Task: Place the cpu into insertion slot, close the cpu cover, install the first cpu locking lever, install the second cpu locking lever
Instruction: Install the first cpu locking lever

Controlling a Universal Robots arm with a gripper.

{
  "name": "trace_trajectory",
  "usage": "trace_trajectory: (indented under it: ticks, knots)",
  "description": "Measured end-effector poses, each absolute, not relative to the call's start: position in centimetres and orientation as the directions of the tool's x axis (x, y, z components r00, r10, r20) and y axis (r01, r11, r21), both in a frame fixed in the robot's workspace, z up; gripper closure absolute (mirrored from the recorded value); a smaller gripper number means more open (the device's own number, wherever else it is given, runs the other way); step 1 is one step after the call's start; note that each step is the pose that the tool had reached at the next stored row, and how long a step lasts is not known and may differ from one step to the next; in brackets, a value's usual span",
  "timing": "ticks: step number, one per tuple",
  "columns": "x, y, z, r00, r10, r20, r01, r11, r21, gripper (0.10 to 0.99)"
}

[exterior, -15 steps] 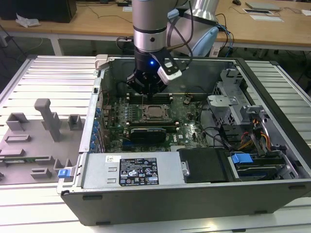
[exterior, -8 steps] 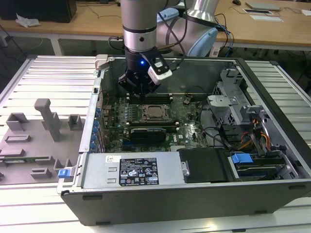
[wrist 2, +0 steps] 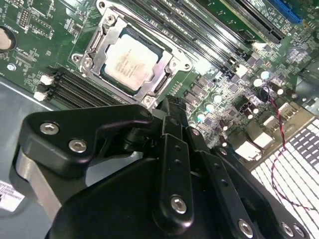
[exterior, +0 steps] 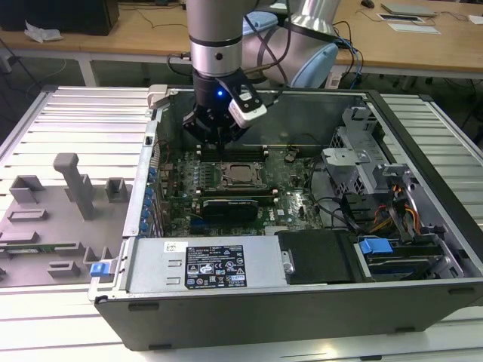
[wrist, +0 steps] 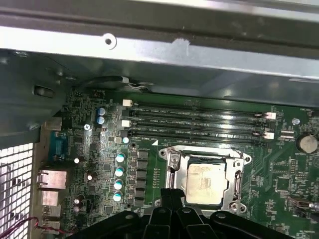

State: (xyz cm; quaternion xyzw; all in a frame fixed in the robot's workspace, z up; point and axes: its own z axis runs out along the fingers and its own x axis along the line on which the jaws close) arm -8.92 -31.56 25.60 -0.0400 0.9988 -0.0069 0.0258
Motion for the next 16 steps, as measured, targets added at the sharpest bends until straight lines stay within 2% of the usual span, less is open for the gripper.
trace_trajectory:
  ticks: [5, 7, 11, 12, 16]
  knots:
    - [-8.97, -31.56, 26.28, -0.995, -0.080, -0.052, -0.079, 0.997, -0.015, 0.980]
    - [-9.19, -31.56, 26.28, -0.995, -0.079, -0.053, -0.079, 0.997, -0.002, 0.980]
    - [-9.50, -31.56, 26.28, -0.995, -0.076, -0.058, -0.079, 0.995, 0.060, 0.980]
    - [-9.61, -31.56, 26.27, -0.995, -0.074, -0.060, -0.079, 0.993, 0.089, 0.980]
    - [-9.77, -31.56, 26.27, -0.995, -0.069, -0.066, -0.079, 0.983, 0.164, 0.980]
